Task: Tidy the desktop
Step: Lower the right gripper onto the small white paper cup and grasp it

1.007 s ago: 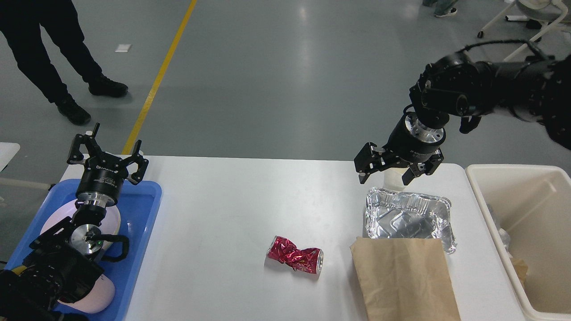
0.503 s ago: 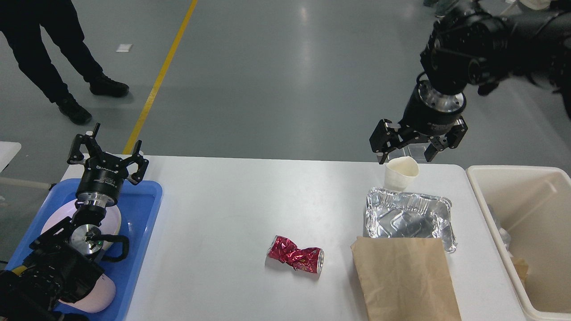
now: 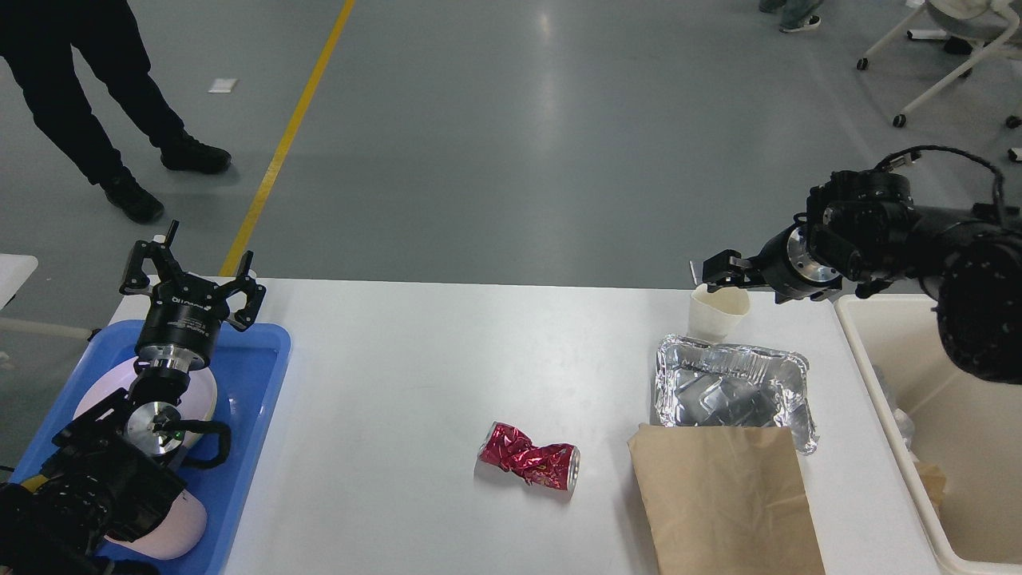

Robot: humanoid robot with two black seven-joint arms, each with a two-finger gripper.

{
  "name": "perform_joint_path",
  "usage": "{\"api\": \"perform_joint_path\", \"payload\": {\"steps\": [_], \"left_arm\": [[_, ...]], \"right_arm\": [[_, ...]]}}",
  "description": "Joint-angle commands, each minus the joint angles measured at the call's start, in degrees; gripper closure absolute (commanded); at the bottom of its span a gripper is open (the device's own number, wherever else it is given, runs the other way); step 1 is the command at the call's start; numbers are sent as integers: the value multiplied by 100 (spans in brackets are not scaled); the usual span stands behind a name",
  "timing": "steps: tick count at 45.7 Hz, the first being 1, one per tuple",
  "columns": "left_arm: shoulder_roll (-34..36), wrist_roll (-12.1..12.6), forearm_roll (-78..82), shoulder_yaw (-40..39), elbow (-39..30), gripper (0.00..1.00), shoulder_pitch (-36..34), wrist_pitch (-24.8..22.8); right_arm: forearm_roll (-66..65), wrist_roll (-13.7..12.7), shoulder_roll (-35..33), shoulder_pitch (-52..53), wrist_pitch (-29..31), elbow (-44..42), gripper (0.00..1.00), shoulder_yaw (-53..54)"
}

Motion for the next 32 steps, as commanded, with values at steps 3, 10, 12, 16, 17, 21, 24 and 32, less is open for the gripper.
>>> {"api": "perform_joint_path", "payload": {"steps": [3, 10, 12, 16, 17, 21, 24, 32], "left_arm": [[-8, 0, 0, 2, 0, 4, 0, 1], [1, 0, 0, 2, 0, 4, 0, -8], [-8, 0, 0, -7, 0, 4, 0, 1], [1, 0, 0, 2, 0, 4, 0, -8], [1, 0, 0, -7, 0, 4, 0, 1], [1, 0, 0, 2, 0, 4, 0, 1], [1, 0, 0, 2, 0, 4, 0, 1], [-8, 0, 0, 2, 0, 4, 0, -8]], "right_arm": [[142, -6, -68, -370, -880, -32, 0, 60], [239, -23, -235, -721, -1381, -128, 0, 297], [256, -41, -235, -853, -1522, -181, 0, 350], [344, -41, -244, -1108, -1680, -365, 0, 446], [362, -41, -236, -1161, -1707, -418, 0, 482], [423, -85, -209, -1380, -1786, -602, 0, 622], [432, -137, -200, -1521, -1838, -717, 0, 798], [459, -164, -139, -1741, -2032, -805, 0, 1123]]}}
